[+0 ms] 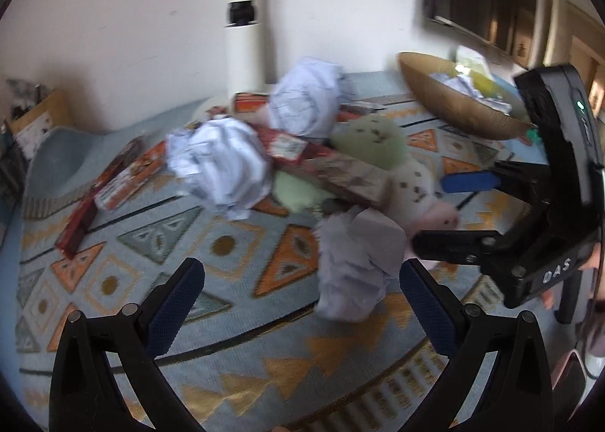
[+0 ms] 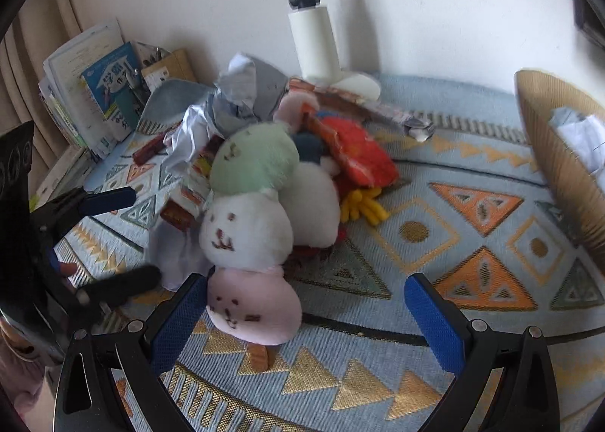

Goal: Organize objects
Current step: 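Move both grippers back over the paper balls and stuffed toys on the rug, then grasp a white paper ball with the left gripper while the right grasps the stacked plush toy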

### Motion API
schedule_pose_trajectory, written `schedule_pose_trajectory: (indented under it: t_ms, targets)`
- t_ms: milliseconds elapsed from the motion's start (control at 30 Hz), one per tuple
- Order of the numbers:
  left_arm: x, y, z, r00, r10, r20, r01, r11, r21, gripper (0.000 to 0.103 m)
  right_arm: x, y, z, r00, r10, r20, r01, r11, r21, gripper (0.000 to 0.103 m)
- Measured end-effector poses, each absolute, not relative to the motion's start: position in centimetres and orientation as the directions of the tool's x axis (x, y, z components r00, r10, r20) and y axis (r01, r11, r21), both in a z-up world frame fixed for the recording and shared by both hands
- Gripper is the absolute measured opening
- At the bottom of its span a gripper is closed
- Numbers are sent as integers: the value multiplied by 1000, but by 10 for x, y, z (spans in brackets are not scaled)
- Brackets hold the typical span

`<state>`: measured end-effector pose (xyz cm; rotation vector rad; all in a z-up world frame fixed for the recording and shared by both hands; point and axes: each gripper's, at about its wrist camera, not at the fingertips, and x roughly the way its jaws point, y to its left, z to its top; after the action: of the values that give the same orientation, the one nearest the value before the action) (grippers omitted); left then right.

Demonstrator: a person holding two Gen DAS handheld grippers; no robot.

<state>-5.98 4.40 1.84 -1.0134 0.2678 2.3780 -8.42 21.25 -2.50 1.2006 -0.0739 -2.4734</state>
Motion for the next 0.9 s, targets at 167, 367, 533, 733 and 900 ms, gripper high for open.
schedule_pose_trajectory:
  t_ms: [167, 367, 533, 733, 900]
  targets:
    - [-66, 68, 3, -553, 289, -781, -532, -844, 64, 103, -84, 205, -26, -554, -339, -761, 320, -930, 181, 103]
    - [-77, 64, -3, -508, 297, -808, -502, -865, -3, 103, -84, 208, -26, -553, -353, -755, 316, -927, 201, 103]
    - [-77, 66, -4, -508, 297, -808, -502, -865, -2, 103, -84, 211, -27, -553, -348, -757, 317, -928, 196, 103]
    - [-77, 65, -4, -508, 297, -808, -502, -865, -3, 103, -83, 209, -27, -554, -347, -757, 316, -929, 195, 103]
    - [-77, 64, -3, -508, 297, -809, -502, -865, -3, 103, -82, 214, -27, -555, -367, -747, 315, -923, 220, 103]
